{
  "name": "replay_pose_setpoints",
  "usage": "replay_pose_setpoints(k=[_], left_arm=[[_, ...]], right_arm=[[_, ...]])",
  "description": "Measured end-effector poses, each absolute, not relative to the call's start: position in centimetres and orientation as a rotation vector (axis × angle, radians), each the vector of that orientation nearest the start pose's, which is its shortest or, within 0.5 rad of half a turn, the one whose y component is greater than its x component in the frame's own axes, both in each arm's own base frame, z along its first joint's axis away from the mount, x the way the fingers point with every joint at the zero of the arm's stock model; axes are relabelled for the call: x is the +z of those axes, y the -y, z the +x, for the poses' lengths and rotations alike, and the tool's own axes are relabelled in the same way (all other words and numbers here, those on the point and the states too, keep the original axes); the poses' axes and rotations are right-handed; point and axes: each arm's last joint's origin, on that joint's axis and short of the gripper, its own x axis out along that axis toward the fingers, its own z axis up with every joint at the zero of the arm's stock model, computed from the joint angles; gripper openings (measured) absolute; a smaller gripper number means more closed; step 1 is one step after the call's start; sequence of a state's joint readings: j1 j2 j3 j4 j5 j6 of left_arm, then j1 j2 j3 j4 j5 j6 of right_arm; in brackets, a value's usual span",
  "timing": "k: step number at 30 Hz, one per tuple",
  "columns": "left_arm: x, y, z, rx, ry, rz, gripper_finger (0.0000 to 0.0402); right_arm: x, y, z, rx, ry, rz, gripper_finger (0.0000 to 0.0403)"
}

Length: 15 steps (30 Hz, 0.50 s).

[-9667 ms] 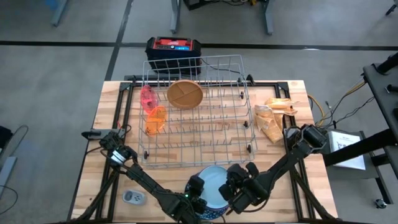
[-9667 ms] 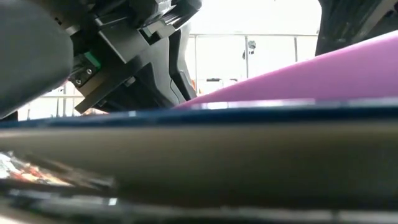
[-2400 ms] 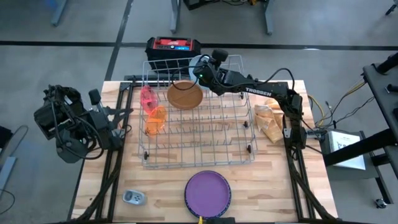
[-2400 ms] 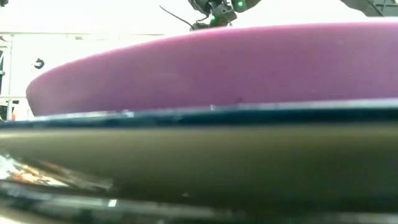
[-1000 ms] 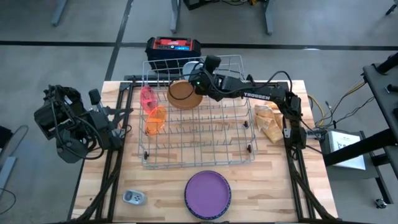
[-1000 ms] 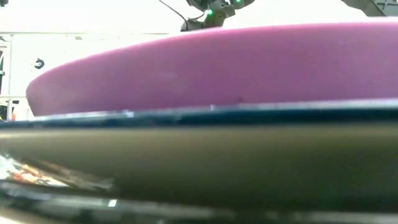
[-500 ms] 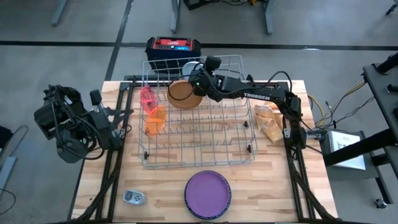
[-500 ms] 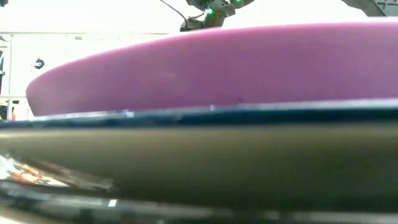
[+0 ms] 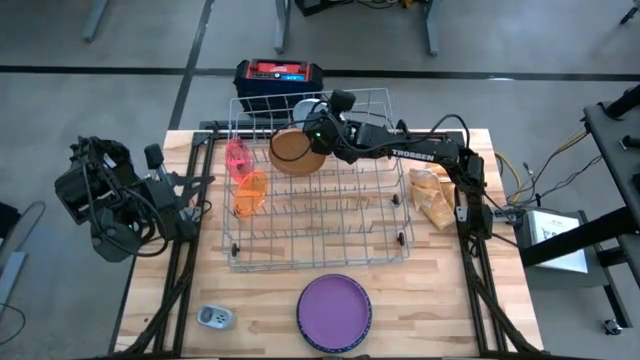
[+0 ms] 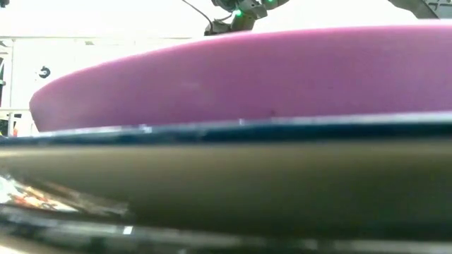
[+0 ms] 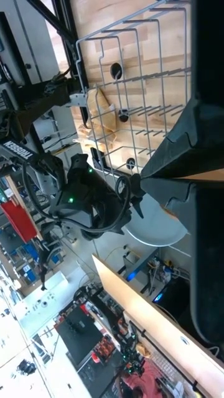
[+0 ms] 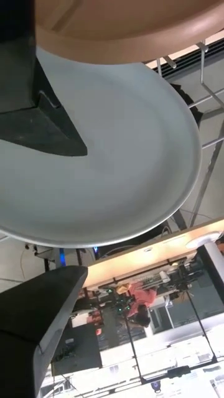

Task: Sort dishes
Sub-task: Put the violet plate into the dish rack

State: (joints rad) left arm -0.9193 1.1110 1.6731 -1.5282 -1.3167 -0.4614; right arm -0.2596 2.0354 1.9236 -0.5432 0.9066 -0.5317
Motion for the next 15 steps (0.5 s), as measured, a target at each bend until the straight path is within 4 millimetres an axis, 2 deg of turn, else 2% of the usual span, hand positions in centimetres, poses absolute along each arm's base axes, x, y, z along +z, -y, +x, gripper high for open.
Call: replay_pose_setpoints(k=[8,15], left_arm=[[45.97,7.90,9.55,0.442,-0.323,0.425,0.0000],[45.97,7.90,9.55,0.441,-0.323,0.425,0.0000]], right_arm=[[32.09,13.87,43.49,-0.911,-0.933,-0.656,0.0317],[31.72,13.72,43.67,-0.748,-0.845,-0.460,0.0302]])
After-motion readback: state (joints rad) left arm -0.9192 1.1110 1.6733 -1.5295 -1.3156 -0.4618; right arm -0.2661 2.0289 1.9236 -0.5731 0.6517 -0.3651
